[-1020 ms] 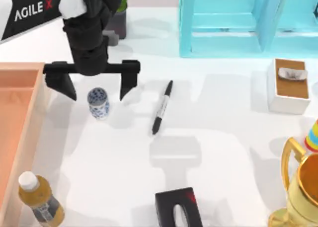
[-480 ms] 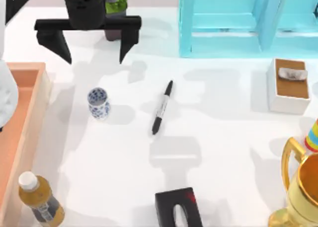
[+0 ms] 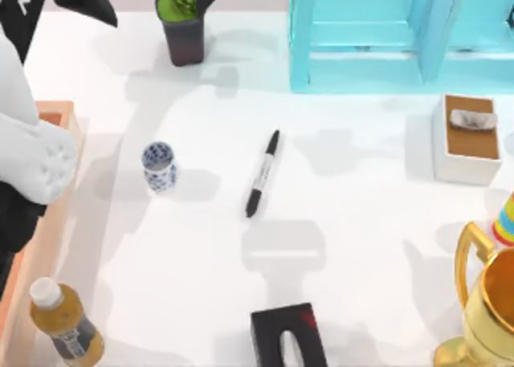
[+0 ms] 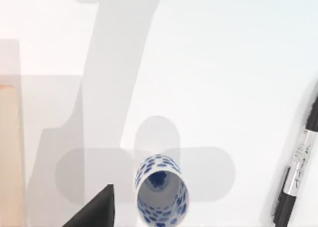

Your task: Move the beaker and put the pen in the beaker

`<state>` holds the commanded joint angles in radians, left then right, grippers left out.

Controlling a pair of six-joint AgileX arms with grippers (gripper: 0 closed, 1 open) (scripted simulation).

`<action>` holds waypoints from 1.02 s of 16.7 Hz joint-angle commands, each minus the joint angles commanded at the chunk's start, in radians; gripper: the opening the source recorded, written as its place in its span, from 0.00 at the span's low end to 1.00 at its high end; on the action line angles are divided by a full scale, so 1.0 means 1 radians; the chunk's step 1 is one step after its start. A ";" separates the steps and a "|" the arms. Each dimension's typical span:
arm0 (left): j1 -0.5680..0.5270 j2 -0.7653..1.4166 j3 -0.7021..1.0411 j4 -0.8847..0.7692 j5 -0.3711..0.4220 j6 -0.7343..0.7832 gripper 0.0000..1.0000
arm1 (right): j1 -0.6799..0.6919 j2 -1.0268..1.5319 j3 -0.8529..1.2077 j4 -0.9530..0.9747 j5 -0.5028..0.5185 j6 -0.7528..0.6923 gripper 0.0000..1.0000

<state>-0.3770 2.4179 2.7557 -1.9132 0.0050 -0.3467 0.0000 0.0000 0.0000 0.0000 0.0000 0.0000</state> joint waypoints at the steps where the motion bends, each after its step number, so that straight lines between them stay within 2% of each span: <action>1: 0.000 0.001 0.003 -0.003 0.000 0.000 1.00 | 0.000 0.000 0.000 0.000 0.000 0.000 1.00; 3: 0.000 0.001 0.003 -0.003 0.000 0.000 1.00 | 0.000 0.000 0.000 0.000 0.000 0.000 1.00; 4: 0.011 0.160 0.351 0.082 -0.010 0.000 1.00 | 0.000 0.000 0.000 0.000 0.000 0.000 1.00; 6: 0.005 0.158 0.337 0.093 -0.015 -0.003 1.00 | 0.000 0.000 0.000 0.000 0.000 0.000 1.00; 10: -0.056 0.134 0.181 0.190 -0.051 -0.019 1.00 | 0.000 0.000 0.000 0.000 0.000 0.000 1.00; 17: -0.256 0.079 -0.317 0.449 -0.148 -0.038 1.00 | 0.000 0.000 0.000 0.000 0.000 0.000 1.00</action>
<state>-0.6331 2.4964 2.4389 -1.4647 -0.1434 -0.3844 0.0000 0.0000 0.0000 0.0000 0.0000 0.0000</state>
